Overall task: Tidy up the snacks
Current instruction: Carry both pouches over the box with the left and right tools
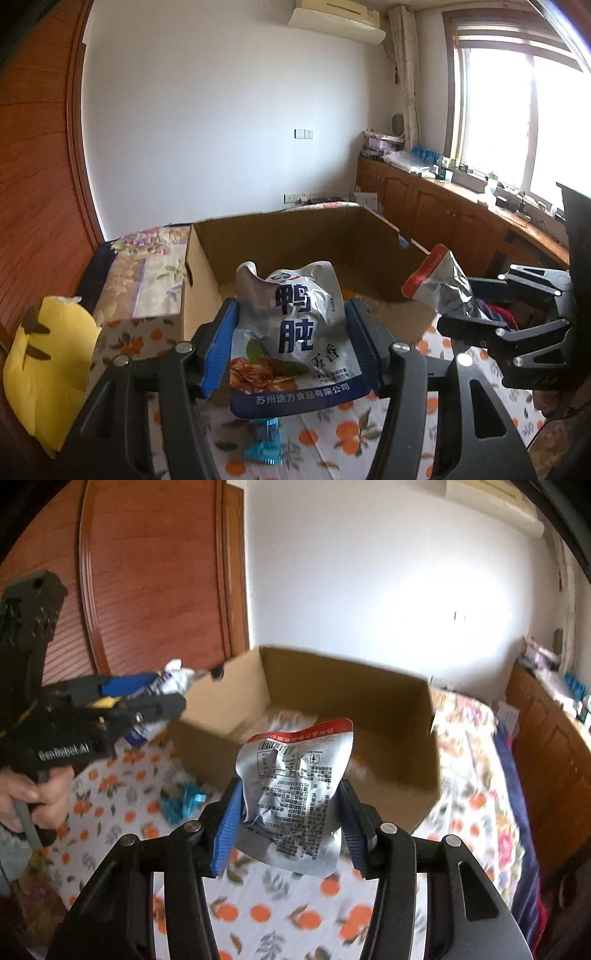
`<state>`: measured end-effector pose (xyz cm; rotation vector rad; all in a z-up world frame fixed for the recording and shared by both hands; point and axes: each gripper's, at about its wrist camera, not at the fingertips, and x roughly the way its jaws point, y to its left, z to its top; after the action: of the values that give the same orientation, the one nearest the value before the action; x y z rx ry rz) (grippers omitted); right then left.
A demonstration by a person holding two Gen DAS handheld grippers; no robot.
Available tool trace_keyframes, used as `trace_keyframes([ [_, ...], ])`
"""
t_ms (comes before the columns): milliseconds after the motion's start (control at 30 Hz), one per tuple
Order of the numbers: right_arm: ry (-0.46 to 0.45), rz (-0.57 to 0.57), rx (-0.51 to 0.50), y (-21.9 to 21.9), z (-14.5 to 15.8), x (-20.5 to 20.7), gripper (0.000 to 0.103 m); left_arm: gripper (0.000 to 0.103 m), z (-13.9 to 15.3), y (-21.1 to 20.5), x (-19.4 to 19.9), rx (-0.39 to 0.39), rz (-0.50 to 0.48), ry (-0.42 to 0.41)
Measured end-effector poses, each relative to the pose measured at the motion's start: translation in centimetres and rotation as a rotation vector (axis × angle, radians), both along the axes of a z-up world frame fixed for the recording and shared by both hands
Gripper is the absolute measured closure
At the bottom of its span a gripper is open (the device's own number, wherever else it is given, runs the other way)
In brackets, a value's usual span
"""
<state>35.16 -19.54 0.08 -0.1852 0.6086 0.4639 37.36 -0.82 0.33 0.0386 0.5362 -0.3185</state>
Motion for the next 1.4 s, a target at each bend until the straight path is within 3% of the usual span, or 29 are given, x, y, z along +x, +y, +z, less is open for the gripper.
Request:
trace_keyframes([
  [333,-0.051,0.006,0.014,0.8,1.1,4.8,0.052,0.044,-0.1,-1.2,4.9,-0.018,-0.007,-0.031],
  [900,0.0,-0.025,0.025,0.7,-3.2,10.2,0.051,0.043,-3.8,-2.7,8.2,-0.004,-0.002,0.037],
  [1200,-0.02,-0.036,-0.031,1.5,-4.1,10.1,0.045,0.04,-3.6,-2.5,7.7,0.005,0.006,0.03],
  [1400,-0.028,-0.045,-0.049,1.4,-3.8,9.8,0.031,0.04,-3.1,-2.3,6.7,0.009,0.011,0.018],
])
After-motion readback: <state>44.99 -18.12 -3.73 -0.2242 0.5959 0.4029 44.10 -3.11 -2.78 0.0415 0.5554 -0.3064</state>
